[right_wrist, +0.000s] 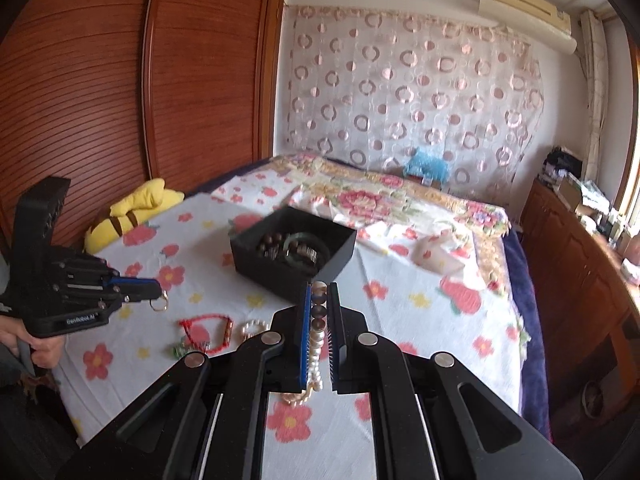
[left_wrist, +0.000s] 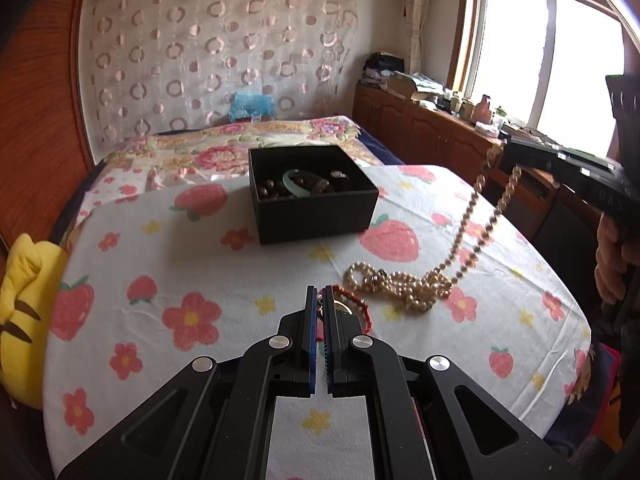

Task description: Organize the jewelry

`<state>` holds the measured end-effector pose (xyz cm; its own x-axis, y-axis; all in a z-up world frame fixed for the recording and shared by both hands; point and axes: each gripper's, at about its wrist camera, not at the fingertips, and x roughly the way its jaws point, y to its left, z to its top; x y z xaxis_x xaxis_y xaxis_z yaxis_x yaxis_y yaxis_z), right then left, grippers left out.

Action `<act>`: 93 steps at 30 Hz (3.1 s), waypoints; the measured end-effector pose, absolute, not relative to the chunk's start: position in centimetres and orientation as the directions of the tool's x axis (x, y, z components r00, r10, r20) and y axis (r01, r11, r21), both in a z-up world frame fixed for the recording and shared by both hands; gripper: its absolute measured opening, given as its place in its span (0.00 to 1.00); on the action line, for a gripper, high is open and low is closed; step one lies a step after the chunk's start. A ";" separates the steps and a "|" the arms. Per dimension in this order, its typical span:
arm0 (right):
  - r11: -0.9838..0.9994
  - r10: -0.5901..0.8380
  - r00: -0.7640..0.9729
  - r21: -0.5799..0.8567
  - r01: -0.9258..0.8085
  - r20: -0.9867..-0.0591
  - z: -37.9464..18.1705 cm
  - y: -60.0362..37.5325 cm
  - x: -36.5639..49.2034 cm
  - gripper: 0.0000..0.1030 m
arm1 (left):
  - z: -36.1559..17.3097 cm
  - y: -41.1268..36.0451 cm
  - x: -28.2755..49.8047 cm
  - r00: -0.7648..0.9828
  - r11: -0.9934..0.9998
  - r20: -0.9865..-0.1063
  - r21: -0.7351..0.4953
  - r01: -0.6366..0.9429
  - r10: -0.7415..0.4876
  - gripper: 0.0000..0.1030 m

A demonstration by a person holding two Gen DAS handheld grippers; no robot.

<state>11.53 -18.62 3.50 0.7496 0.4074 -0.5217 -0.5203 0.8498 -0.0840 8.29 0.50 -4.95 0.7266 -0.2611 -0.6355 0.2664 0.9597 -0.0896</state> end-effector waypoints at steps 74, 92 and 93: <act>0.794 0.508 0.652 0.014 -0.607 -0.563 1.5 -11.3 29.8 0.09 | -5.5 0.3 24.5 0.708 0.964 -0.661 -0.093 0.251 -0.248 0.14; 0.816 0.471 0.626 0.037 -0.577 -0.622 -2.3 -16.0 21.9 0.09 | -6.2 1.6 18.7 0.680 0.963 -0.695 -0.072 0.261 -0.236 0.19; 0.821 0.459 0.619 0.039 -0.569 -0.638 -3.1 -16.4 21.3 0.09 | -6.6 1.7 18.5 0.669 0.964 -0.709 -0.061 0.257 -0.223 0.19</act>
<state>21.30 -16.35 -3.14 0.6190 0.4586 -0.6375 -0.5689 0.8215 0.0385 18.48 1.68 -6.62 0.6690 -0.2234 -0.7089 0.2574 0.9644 -0.0609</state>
